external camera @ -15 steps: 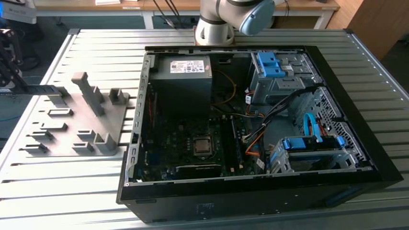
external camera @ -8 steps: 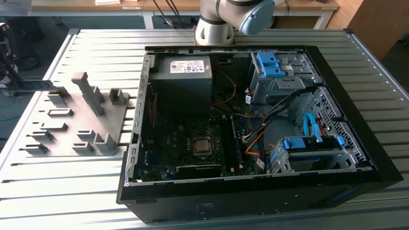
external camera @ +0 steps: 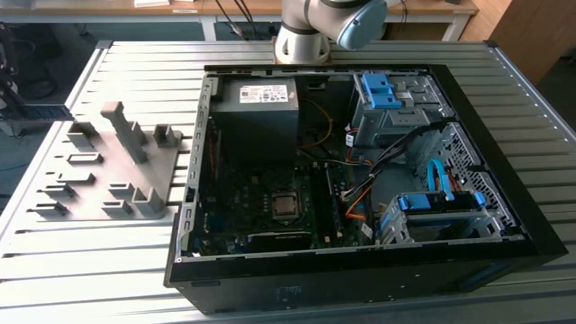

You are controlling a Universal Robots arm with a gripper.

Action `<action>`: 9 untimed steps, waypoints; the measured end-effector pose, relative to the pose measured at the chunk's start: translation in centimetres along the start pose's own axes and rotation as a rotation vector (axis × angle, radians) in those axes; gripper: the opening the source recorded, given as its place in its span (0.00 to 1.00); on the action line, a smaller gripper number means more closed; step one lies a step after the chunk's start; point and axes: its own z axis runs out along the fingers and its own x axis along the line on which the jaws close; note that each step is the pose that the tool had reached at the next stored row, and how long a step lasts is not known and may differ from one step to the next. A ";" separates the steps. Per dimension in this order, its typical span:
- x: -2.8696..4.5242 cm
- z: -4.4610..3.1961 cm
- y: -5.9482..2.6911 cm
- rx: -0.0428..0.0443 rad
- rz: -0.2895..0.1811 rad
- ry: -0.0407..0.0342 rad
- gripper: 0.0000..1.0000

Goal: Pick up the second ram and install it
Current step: 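Pick up the second ram and move it above second insertion slot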

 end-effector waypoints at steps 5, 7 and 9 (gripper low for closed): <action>-0.01 -0.70 0.01 0.0000 0.000 0.0000 0.14; -0.02 -0.99 0.01 -0.0001 0.000 0.0001 0.14; -0.03 -1.26 0.01 0.0001 0.000 0.0000 0.14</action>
